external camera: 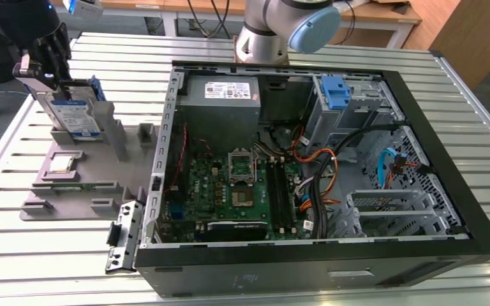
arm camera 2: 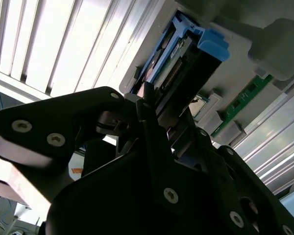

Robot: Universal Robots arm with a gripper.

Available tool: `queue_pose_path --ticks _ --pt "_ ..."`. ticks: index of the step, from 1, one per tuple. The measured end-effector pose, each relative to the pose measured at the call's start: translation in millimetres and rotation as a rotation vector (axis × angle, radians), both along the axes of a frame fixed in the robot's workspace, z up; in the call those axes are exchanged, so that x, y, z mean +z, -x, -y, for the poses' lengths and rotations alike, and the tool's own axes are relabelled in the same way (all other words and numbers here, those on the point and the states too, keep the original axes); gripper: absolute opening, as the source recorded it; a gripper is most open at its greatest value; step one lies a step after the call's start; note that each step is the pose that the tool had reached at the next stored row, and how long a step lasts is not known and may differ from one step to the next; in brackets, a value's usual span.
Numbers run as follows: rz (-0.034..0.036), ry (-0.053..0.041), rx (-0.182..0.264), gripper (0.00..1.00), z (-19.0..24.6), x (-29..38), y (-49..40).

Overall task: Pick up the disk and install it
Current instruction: 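Pick up the disk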

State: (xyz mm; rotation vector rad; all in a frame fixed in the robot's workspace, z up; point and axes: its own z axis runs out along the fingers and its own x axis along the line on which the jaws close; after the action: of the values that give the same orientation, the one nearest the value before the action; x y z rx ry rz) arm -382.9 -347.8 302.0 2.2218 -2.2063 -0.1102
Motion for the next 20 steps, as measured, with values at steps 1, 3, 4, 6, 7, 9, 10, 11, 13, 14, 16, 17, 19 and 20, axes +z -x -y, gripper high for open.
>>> queue_pose_path --ticks 1,3,4,6,7,9,10,11,13,14,16,17,19,20 --pt "-0.0001 0.0000 0.000 0.35 0.6 0.1 -0.1" --pt "-0.0002 0.0000 0.000 0.35 1.3 0.1 -0.1" --pt "-0.0001 0.0000 0.000 0.35 1.7 0.1 -0.1" --pt "0.0000 -0.0001 0.000 0.35 2.8 0.0 0.0" --pt "0.0000 0.0000 0.000 0.35 3.1 0.0 -0.1" --pt "0.0000 -0.0001 0.000 0.35 3.2 0.0 -0.1" --pt "0.0000 -0.0001 0.000 0.35 3.5 0.0 -0.1" --pt "-0.0001 0.0000 0.000 0.35 3.7 0.1 -0.1" --pt "0.0000 0.0000 0.000 0.35 3.8 0.0 -0.1" --pt "-0.0001 0.0000 0.000 0.35 3.8 0.0 -0.1" --pt "-0.0001 0.0000 0.000 0.35 3.9 0.1 -0.1" --pt "0.0000 -0.0001 0.000 0.35 3.9 0.0 -0.1" --pt "0.0000 -0.0001 0.000 0.35 4.0 0.1 -0.1" --pt "-0.0001 0.0000 0.000 0.35 4.0 0.5 0.0"
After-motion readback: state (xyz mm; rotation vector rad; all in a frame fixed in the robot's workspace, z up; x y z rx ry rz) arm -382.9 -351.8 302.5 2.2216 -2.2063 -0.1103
